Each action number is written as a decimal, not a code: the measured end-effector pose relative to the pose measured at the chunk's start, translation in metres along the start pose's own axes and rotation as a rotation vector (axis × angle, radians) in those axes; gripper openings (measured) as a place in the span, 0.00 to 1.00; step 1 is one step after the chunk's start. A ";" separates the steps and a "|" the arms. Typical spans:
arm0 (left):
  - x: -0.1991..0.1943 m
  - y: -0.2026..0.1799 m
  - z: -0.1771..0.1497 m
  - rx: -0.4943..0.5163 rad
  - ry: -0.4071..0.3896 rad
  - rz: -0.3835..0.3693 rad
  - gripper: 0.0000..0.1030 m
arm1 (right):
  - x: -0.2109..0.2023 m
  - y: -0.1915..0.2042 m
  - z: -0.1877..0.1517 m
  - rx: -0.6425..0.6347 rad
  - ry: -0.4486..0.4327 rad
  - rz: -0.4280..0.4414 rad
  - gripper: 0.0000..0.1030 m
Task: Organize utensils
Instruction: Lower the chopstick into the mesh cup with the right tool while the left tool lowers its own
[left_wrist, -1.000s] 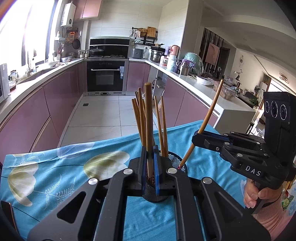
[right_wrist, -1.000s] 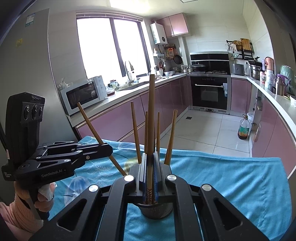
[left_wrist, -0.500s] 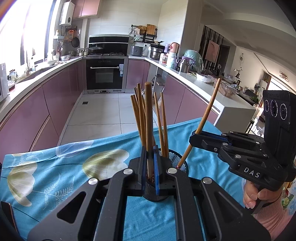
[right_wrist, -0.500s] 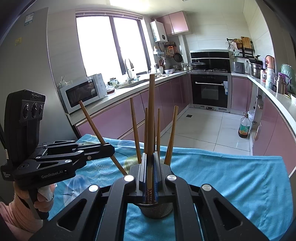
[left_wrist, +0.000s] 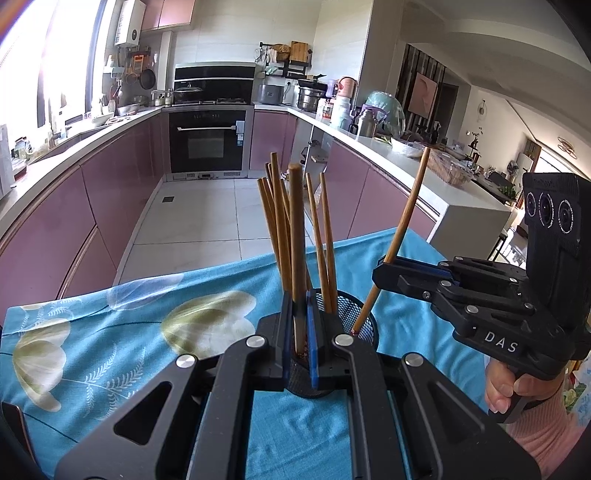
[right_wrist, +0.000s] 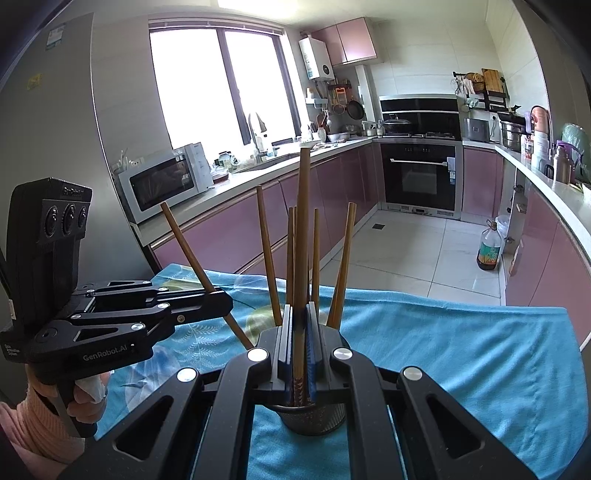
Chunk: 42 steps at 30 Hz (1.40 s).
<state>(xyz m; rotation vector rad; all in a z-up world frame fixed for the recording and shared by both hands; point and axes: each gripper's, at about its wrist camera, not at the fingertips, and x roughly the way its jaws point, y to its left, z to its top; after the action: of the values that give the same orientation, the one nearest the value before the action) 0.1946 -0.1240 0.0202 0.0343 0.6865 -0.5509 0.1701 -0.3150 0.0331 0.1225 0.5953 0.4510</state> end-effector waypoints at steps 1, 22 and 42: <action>0.001 0.001 0.000 0.000 0.004 -0.003 0.07 | 0.000 -0.001 0.000 0.000 0.000 0.000 0.05; 0.015 0.004 0.005 -0.003 0.034 -0.015 0.07 | 0.010 0.000 -0.001 0.004 0.021 -0.002 0.06; 0.021 0.006 0.006 -0.005 0.042 -0.007 0.07 | 0.015 -0.003 -0.002 0.003 0.043 -0.003 0.06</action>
<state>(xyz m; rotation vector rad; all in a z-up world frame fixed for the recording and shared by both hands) 0.2144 -0.1306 0.0109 0.0393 0.7295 -0.5564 0.1807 -0.3115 0.0229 0.1156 0.6379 0.4511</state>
